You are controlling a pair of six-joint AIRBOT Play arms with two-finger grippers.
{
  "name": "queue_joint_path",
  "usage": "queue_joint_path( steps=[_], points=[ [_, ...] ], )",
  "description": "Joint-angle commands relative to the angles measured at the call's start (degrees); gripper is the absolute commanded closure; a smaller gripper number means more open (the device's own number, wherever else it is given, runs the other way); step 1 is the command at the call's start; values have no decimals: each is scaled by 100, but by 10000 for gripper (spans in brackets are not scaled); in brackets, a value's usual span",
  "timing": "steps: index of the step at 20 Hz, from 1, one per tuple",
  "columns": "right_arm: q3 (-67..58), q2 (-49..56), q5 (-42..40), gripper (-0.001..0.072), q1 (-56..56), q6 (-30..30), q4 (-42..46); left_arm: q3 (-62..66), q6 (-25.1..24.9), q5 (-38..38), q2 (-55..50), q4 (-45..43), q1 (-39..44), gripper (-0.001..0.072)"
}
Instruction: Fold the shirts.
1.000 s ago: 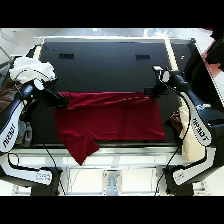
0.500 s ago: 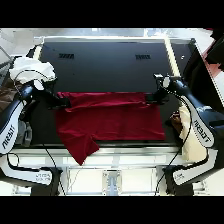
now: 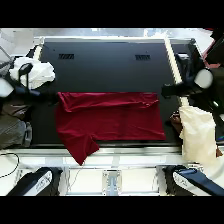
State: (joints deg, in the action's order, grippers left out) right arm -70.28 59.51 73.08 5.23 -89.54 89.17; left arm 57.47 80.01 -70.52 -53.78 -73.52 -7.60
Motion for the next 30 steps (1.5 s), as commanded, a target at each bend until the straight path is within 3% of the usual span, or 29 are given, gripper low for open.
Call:
queue_joint_path(
  steps=[1, 4, 5, 7, 10, 14, 21, 24, 30],
  points=[
    [1241, -1580, -199, 183, 0, -413, 59, -1836, 737, -177, 2044, -111, -256, 26],
    [2214, -2186, -695, 190, 0, -791, -96, -3576, 1550, -197, 3346, 83, -431, 31],
    [2312, -2184, -699, 190, 0, -857, -201, -3982, 1639, -269, 3576, 426, -428, 86],
    [2367, -2122, -732, 190, 0, -855, -409, -4140, 1652, -15, 3694, 1333, -417, 127],
    [2367, -2116, -874, 190, 0, -855, -446, -4162, 2212, -356, 3550, 1360, -428, 127],
    [2367, -2116, -1064, 190, 0, -855, -363, -4378, 2225, -188, 3263, 1460, -426, 171],
    [2367, -2116, -1113, 190, 0, -857, -361, -4631, 2208, -50, 2730, 1174, -424, 170],
    [2367, -2116, -1152, 190, 0, -855, -332, -4634, 2570, -66, 2675, 905, -422, 170],
    [2367, -2116, -1311, 197, 0, -859, -341, -4695, 2391, 400, 1856, 1075, -415, 173]
  ],
)
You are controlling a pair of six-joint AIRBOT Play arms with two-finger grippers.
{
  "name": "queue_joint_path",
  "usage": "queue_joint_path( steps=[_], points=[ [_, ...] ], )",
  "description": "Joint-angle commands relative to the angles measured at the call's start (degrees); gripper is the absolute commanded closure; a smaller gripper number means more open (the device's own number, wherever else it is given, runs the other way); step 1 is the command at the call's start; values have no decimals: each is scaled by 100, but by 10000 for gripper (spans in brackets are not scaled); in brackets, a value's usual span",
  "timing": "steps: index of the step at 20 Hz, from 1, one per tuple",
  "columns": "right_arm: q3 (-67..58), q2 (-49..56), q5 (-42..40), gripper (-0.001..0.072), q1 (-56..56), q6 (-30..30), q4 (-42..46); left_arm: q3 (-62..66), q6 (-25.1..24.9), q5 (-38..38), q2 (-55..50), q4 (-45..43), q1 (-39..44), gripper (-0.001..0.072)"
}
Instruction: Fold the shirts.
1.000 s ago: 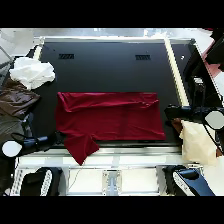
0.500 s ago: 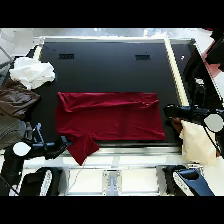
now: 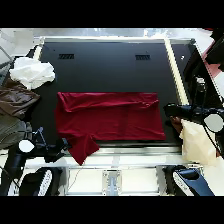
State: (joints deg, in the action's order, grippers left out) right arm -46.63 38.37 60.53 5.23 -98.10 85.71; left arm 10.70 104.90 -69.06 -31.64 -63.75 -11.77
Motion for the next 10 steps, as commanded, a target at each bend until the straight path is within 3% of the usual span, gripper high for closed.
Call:
queue_joint_path(
  steps=[1, 3, 6, 7, 9, 10],
  points=[
    [2, -2, -57, 197, 0, -2, 2, -17, -173, 439, -476, 269, 2, 178],
    [2, -2, -57, 197, 0, -7, 2, -17, -376, 675, -669, 450, 2, 219],
    [2, -2, -57, 197, 0, -9, 2, -17, -448, 704, -874, 584, 2, 222],
    [2, -2, -57, 197, 0, -26, 2, -17, -540, 704, -883, 686, 2, 327],
    [2, -2, -55, 198, 0, -28, 2, -17, -807, 717, -883, 772, 2, 688],
    [0, -2, -50, 198, 0, -33, 2, -17, -855, 715, -883, 778, 2, 689]
  ],
)
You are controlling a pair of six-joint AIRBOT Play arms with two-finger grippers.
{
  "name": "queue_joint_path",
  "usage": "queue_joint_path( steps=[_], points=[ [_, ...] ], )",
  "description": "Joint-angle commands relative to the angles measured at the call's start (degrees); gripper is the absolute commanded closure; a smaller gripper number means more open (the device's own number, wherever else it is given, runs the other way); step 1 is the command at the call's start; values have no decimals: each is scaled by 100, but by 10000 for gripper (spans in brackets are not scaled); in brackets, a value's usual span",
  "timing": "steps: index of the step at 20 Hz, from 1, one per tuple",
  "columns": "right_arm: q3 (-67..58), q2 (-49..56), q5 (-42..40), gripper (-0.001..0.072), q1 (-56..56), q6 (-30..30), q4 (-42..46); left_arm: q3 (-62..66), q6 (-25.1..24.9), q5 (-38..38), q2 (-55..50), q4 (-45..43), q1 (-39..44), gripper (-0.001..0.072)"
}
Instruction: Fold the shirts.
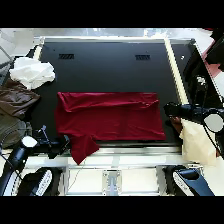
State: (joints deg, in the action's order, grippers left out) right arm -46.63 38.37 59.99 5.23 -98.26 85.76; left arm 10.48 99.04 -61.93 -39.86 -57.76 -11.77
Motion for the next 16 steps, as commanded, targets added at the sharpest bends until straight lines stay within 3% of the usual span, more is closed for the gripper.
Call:
queue_joint_path(
  steps=[1, 3, 5, 7, 11, 16],
  points=[
    [0, -2, 42, 197, 0, -44, -2, 4, -269, 2, -61, 184, 2, 689],
    [15, 0, 433, 199, -2, -282, 61, 4, -269, 2, -61, 190, 2, 689],
    [431, 2, 1139, 312, -2, -748, 236, 4, -269, 4, -61, 190, 0, 690],
    [1349, 2, 1095, 397, 0, -938, -186, 4, -271, 0, -59, 291, 2, 689],
    [2533, 2, 785, 397, -2, -1375, -605, 4, -804, -13, -50, 1027, 2, 689],
    [2769, 4, 317, 357, -2, -2186, -702, 4, -866, 7, -52, 935, 0, 689]
  ],
)
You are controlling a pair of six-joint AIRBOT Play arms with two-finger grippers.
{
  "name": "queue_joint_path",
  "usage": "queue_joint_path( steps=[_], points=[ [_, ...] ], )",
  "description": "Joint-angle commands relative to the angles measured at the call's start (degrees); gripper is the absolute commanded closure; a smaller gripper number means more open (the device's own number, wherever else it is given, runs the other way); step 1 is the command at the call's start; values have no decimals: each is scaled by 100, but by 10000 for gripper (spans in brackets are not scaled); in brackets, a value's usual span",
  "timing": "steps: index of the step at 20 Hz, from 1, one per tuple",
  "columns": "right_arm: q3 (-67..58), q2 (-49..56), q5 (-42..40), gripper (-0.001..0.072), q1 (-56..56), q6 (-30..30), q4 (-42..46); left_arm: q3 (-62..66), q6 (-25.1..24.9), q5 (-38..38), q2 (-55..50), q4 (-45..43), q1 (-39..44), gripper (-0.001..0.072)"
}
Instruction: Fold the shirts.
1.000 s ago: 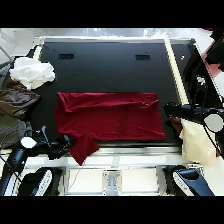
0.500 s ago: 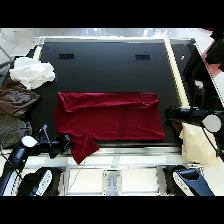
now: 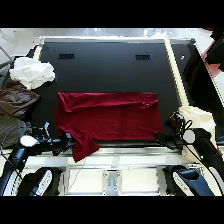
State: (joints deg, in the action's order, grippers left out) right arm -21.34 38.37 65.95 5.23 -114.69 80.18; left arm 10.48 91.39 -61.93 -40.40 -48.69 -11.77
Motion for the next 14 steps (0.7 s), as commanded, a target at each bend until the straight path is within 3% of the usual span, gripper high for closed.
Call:
queue_joint_path(
  steps=[1, 2, 3, 9, 12, 13, 14],
  points=[
    [323, 4, -328, 353, -2, -686, -170, 4, -101, 7, 2, 26, 0, 689],
    [444, 4, -446, 299, -2, -789, -177, 4, -101, 4, 2, 33, 0, 689],
    [579, 4, -669, 289, -2, -933, -179, 4, -101, 4, 2, 28, 0, 689],
    [938, 28, -2260, 296, -2, -1777, -116, 4, -101, 2, 2, 28, 0, 689],
    [935, 326, -2527, 297, -2, -1991, -83, 4, -101, 2, 2, 31, 0, 689],
    [935, 476, -2457, 310, -2, -1991, -101, 4, -101, 2, 2, 31, 0, 689],
    [935, 597, -2385, 458, -2, -1989, -164, 4, -101, -2, 2, 31, 0, 689]
  ],
)
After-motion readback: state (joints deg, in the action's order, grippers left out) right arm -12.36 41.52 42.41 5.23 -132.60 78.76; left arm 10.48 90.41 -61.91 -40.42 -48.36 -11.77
